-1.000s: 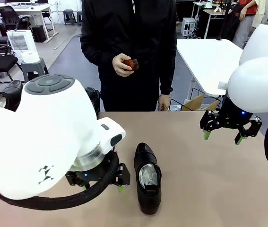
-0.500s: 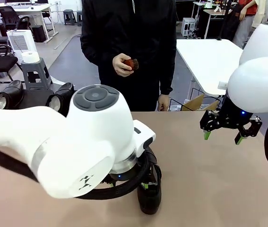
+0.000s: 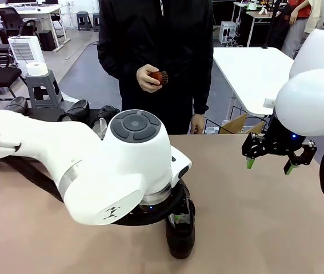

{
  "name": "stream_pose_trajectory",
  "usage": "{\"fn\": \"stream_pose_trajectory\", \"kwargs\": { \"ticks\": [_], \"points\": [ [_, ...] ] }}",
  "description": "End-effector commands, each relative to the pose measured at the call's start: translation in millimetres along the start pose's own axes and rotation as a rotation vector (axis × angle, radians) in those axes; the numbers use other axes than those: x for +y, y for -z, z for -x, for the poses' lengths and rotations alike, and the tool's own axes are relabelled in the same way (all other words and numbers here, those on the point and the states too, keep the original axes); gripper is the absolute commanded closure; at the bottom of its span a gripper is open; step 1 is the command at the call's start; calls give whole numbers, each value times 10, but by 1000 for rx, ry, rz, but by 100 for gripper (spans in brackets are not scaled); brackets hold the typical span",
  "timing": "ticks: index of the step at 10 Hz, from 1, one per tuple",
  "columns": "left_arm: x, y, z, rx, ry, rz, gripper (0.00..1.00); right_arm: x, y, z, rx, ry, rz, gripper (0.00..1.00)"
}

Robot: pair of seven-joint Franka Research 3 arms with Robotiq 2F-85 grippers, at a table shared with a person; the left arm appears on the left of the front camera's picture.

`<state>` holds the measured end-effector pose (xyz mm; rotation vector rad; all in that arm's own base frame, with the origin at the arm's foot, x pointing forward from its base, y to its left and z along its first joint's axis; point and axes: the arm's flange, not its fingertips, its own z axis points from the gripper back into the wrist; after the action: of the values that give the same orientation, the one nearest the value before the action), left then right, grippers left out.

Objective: Organize the shoes by placing them on the stand.
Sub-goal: Place the Shoe from the middle of the table onto the Shoes Stand.

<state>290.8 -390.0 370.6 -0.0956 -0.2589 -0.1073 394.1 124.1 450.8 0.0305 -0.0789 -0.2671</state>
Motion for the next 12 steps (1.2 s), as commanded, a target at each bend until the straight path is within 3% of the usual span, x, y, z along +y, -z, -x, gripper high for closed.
{"fn": "stream_pose_trajectory", "kwargs": {
  "ticks": [1,3,4,9,12],
  "points": [
    [-176,207,-51,7,-13,-21,0,-17,-14,-6,-5,-14,4,0],
    [-193,331,-89,15,-17,-45,0,-17,-14,-6,-5,-14,4,0],
    [-197,391,-113,28,-14,-39,7,-17,-14,-6,-5,-14,4,0],
    [-186,428,-110,46,-15,-40,97,-17,-14,-6,-5,-14,4,0],
    [-193,435,-85,66,-27,-38,100,-17,-14,-6,-5,-14,4,0]
  ]
}}
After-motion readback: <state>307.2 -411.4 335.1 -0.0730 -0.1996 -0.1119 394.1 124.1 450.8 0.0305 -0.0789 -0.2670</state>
